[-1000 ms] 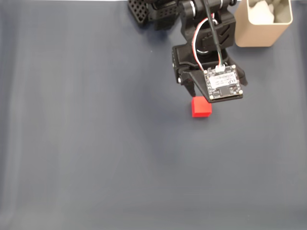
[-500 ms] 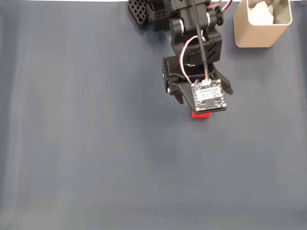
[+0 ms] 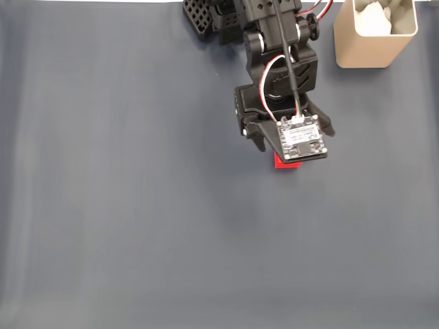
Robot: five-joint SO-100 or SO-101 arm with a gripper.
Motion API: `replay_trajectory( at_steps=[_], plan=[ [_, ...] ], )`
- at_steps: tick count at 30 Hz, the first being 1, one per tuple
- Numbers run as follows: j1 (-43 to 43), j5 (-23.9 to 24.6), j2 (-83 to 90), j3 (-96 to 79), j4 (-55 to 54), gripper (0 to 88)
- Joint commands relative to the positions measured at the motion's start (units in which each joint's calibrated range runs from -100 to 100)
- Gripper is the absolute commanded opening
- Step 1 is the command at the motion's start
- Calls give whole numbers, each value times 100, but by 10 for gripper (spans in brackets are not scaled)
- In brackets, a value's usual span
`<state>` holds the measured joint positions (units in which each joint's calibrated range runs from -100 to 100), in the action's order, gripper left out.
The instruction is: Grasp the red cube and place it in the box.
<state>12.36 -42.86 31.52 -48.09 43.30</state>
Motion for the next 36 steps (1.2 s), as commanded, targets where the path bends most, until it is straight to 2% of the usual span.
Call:
replay_trajectory(
  at_steps=[1,36],
  plan=[
    [81,15,-32,-32,-181,455],
    [308,59,-551,-132,-748,466]
  ],
)
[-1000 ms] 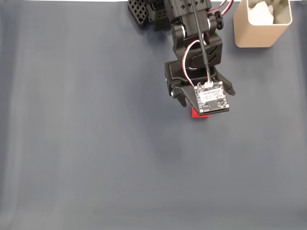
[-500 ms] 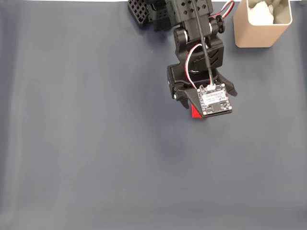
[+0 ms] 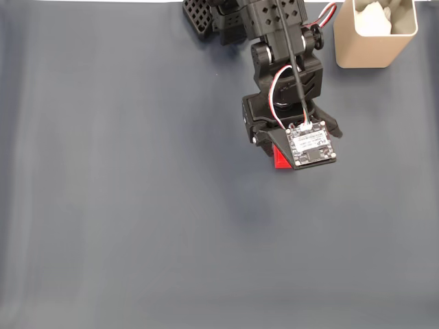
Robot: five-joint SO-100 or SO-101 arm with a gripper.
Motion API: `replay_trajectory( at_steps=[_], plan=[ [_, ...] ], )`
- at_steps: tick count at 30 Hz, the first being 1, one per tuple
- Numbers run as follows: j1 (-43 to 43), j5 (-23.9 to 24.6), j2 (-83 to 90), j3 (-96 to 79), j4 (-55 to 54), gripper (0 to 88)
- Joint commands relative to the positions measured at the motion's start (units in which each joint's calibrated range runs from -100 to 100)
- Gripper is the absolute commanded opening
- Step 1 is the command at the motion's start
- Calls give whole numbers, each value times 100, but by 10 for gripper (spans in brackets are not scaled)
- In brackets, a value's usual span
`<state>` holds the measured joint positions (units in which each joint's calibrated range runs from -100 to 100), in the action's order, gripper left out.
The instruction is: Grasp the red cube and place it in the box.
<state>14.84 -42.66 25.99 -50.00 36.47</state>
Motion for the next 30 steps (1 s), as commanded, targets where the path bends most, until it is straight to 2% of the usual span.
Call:
replay_trajectory(
  at_steps=[1,30],
  plan=[
    [81,44,-7,50,-65,466],
    [351,254,-120,96,-114,460]
  ],
)
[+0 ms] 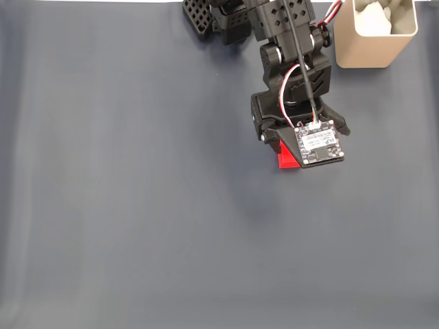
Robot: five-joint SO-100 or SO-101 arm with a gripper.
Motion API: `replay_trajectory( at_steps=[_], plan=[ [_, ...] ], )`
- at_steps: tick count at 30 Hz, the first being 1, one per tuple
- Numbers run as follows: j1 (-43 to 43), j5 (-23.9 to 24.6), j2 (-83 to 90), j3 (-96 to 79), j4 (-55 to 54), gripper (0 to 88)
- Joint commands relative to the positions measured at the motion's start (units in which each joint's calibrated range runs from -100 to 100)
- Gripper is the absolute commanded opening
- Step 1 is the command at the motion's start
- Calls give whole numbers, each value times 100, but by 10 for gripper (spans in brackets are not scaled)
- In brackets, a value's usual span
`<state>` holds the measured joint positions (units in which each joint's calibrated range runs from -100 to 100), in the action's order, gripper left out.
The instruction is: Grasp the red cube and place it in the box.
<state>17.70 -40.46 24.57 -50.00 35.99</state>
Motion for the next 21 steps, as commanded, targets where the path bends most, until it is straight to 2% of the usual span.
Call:
replay_trajectory(
  at_steps=[1,4,8,11,21],
  plan=[
    [65,44,23,105,-74,456],
    [65,49,23,123,-74,412],
    [65,54,66,160,-74,261],
    [65,54,75,169,-74,192],
    [65,20,40,287,-16,68]
  ],
)
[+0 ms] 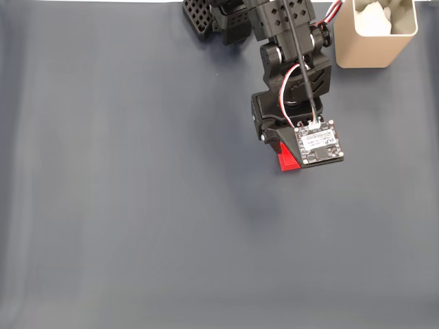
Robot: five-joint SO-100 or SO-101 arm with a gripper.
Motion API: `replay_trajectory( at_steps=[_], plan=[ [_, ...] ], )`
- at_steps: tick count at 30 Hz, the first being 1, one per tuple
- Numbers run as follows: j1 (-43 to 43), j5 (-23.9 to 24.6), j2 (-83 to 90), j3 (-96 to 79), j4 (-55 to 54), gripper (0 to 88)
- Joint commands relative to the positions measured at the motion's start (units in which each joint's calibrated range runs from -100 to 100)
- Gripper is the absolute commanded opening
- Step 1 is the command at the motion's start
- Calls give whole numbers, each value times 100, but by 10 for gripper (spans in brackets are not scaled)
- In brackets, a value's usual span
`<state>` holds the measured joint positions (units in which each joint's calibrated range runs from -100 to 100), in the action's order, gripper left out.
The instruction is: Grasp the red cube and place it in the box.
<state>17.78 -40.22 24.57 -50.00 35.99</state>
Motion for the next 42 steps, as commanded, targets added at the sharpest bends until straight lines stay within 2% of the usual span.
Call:
replay_trajectory(
  at_steps=[1,11,19,31,42],
  plan=[
    [58,-10,40,287,-16,58],
    [58,-78,118,415,172,10],
    [221,-298,871,898,1116,2],
    [1357,-547,2143,2092,3611,2],
    [2465,-713,2671,2858,4489,2]
  ],
)
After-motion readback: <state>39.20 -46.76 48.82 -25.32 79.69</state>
